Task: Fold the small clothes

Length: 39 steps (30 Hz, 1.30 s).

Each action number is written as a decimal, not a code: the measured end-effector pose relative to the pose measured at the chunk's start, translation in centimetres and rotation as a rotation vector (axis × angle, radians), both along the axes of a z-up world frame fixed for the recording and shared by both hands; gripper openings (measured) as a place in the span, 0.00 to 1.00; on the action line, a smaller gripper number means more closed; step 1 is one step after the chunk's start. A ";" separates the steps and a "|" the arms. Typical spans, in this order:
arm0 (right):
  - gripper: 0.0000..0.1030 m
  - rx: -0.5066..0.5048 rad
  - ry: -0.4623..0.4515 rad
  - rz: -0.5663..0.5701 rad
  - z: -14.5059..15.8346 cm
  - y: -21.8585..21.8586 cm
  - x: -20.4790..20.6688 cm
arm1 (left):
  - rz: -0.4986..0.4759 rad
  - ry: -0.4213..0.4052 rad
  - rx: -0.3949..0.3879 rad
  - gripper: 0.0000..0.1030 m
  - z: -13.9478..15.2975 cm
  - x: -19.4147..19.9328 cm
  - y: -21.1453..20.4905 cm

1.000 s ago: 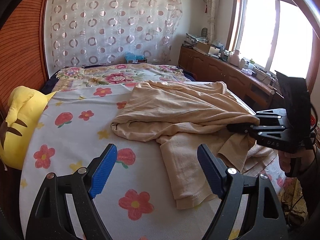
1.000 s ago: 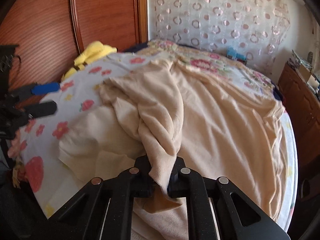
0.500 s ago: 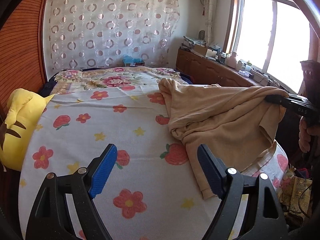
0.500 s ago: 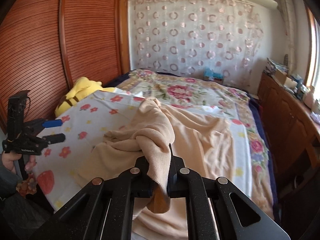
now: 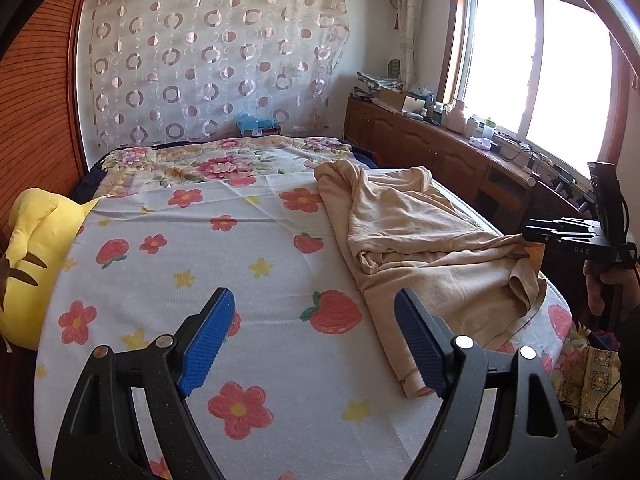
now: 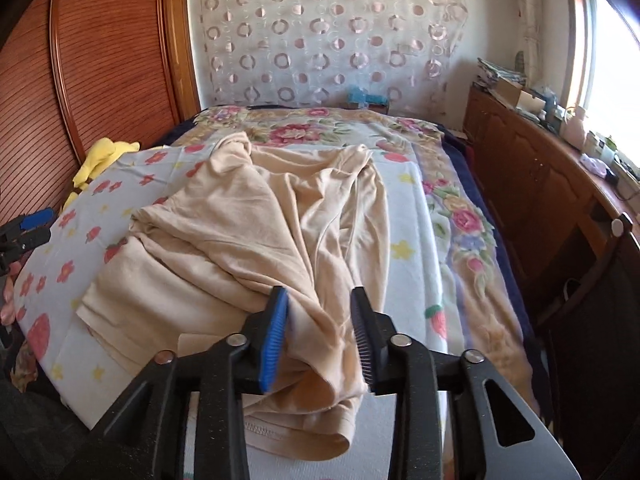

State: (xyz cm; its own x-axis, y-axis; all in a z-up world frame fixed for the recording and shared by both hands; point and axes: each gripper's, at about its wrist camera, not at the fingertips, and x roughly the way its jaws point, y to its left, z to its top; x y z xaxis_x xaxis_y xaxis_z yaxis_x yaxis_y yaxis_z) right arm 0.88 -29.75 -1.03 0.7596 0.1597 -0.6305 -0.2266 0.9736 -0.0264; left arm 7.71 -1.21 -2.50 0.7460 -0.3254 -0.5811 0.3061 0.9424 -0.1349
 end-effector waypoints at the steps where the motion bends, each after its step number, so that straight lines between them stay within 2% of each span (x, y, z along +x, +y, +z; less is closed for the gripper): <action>1: 0.41 0.000 -0.010 -0.003 0.5 -0.3 -0.5 | 0.000 0.000 0.000 0.80 0.0 0.0 0.0; 7: 0.44 0.005 -0.044 0.043 1.6 1.9 -0.8 | 0.018 -0.013 -0.005 0.80 0.3 0.0 0.2; 13: 0.44 0.000 -0.034 0.144 0.0 5.5 2.4 | 0.040 -0.020 -0.005 0.80 0.6 0.0 1.1; 20: 0.45 0.011 0.023 0.299 -0.9 11.6 6.0 | 0.057 -0.022 -0.021 0.80 0.4 0.3 2.0; 24: 0.46 0.013 0.096 0.365 -2.5 14.7 9.1 | 0.058 -0.015 -0.026 0.80 -0.2 0.3 2.3; 28: 0.46 -0.021 0.132 0.391 -3.6 16.7 10.8 | 0.063 -0.012 -0.029 0.80 -0.3 0.1 2.6; 36: 0.45 -0.108 0.181 0.381 -4.1 17.5 12.6 | 0.056 -0.005 -0.031 0.80 -0.7 0.2 2.7; 37: 0.44 -0.104 0.177 0.385 -3.9 17.2 12.7 | 0.051 -0.003 -0.031 0.80 -0.8 0.3 2.5; 39: 0.21 -0.077 0.154 0.380 -3.3 16.3 12.9 | 0.045 0.010 -0.029 0.80 -1.2 0.7 2.2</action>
State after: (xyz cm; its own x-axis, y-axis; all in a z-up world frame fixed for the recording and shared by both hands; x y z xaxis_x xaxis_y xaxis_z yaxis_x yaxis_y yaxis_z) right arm 13.82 -13.48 -4.30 0.5521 0.3582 -0.7529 -0.5761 0.8167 -0.0338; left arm 8.36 1.03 -3.68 0.7545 -0.3083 -0.5794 0.2619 0.9509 -0.1649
